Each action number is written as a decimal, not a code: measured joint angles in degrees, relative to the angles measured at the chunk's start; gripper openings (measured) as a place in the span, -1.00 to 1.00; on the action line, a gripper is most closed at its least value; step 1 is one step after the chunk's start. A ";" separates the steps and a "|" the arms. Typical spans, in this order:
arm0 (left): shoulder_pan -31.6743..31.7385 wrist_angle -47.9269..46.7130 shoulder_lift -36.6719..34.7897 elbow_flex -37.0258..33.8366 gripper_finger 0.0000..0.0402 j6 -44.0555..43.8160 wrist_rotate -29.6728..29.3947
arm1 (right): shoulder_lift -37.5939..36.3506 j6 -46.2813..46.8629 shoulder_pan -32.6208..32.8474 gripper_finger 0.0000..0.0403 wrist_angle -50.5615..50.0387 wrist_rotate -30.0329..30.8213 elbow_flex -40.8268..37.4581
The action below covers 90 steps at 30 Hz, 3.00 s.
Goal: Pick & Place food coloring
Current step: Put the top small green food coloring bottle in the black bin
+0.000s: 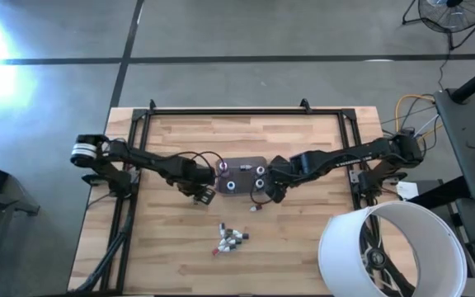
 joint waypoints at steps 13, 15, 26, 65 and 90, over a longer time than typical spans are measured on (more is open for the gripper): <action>0.03 0.03 1.10 -0.36 -0.56 1.09 1.07 | -2.49 2.40 0.02 0.27 2.19 1.03 -3.56; 0.04 -0.28 1.10 -0.38 -0.64 1.39 1.07 | -2.49 2.61 0.02 0.27 2.82 1.05 -3.56; -0.14 -1.22 1.45 2.30 -0.99 5.36 2.14 | -2.48 3.38 0.04 0.25 3.05 2.94 -3.56; -6.16 -15.68 0.66 5.28 -0.13 -14.67 0.85 | -2.51 -0.93 0.02 0.24 3.68 5.55 -3.56; -7.02 -5.42 0.57 0.01 -0.71 -14.55 -0.43 | -6.74 0.15 1.08 0.19 3.65 10.06 -3.56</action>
